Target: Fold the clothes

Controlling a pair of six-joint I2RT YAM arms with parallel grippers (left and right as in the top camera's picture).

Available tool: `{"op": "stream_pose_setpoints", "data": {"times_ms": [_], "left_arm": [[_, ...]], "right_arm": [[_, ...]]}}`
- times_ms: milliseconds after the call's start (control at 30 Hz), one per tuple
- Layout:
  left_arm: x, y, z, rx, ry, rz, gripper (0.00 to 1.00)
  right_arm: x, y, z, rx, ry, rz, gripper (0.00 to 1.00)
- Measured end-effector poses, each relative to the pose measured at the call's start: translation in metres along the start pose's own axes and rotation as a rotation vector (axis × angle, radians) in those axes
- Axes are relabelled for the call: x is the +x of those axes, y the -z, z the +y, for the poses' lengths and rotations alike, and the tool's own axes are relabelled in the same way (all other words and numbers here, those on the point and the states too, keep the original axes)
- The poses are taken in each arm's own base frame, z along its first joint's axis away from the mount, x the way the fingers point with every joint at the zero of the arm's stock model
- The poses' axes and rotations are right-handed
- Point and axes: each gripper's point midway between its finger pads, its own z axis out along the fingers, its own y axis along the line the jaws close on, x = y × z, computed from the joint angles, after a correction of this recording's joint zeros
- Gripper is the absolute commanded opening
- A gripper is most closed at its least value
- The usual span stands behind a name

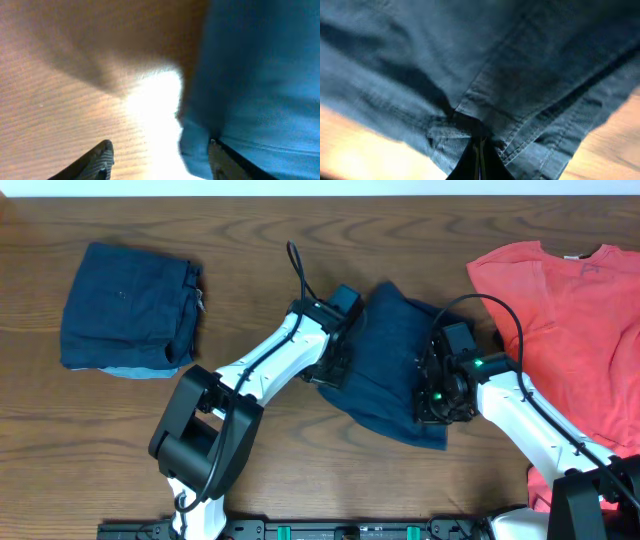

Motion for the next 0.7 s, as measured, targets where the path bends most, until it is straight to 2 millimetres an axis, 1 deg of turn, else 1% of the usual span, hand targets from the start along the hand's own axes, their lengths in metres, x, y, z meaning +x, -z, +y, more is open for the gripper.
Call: {"op": "stream_pose_setpoints", "data": {"times_ms": [67, 100, 133, 167, 200, 233, 300, 367, 433, 500, 567, 600, 633, 700], "left_arm": [[0.007, 0.000, 0.002, -0.007, -0.016, 0.028, 0.59], [0.010, 0.000, 0.004, -0.011, -0.020, 0.041, 0.54], [0.012, 0.000, 0.005, -0.013, -0.024, 0.051, 0.47], [0.016, 0.000, 0.007, -0.017, -0.022, 0.068, 0.40], [0.021, 0.000, 0.010, -0.020, -0.024, 0.088, 0.36], [0.026, 0.001, 0.014, -0.026, -0.022, 0.113, 0.35], [0.038, 0.005, 0.023, -0.038, -0.010, 0.171, 0.34], [0.044, 0.014, 0.026, -0.027, 0.006, 0.211, 0.35], [0.037, 0.024, 0.021, 0.024, 0.012, 0.199, 0.34], [0.017, 0.037, 0.004, 0.123, 0.003, 0.124, 0.33], [-0.001, 0.049, -0.011, 0.207, -0.013, 0.039, 0.23], [-0.012, 0.058, -0.019, 0.255, -0.025, -0.015, 0.14], [-0.021, 0.065, -0.028, 0.297, -0.044, -0.065, 0.09], [-0.033, 0.074, -0.038, 0.347, -0.056, -0.125, 0.06]], "right_arm": [[0.001, 0.000, -0.011, 0.062, -0.013, 0.000, 0.01], [0.001, 0.001, -0.016, 0.088, -0.018, -0.003, 0.01], [0.000, 0.001, -0.019, 0.106, -0.020, -0.008, 0.02], [0.000, 0.001, -0.021, 0.119, -0.021, -0.013, 0.04], [-0.001, 0.001, -0.021, 0.121, -0.018, -0.014, 0.07], [-0.001, 0.001, -0.021, 0.122, -0.012, -0.014, 0.09], [0.001, 0.001, -0.020, 0.115, 0.008, -0.005, 0.11], [0.003, 0.002, -0.018, 0.094, 0.026, 0.009, 0.12], [0.002, 0.005, -0.011, 0.047, 0.045, 0.010, 0.12], [-0.003, 0.012, -0.003, -0.002, 0.057, -0.011, 0.10], [-0.010, 0.024, 0.004, -0.051, 0.053, -0.054, 0.06], [-0.012, 0.029, 0.007, -0.068, 0.051, -0.071, 0.05], [-0.015, 0.035, 0.008, -0.084, 0.030, -0.093, 0.03], [-0.017, 0.040, 0.011, -0.107, 0.002, -0.109, 0.03]]}}
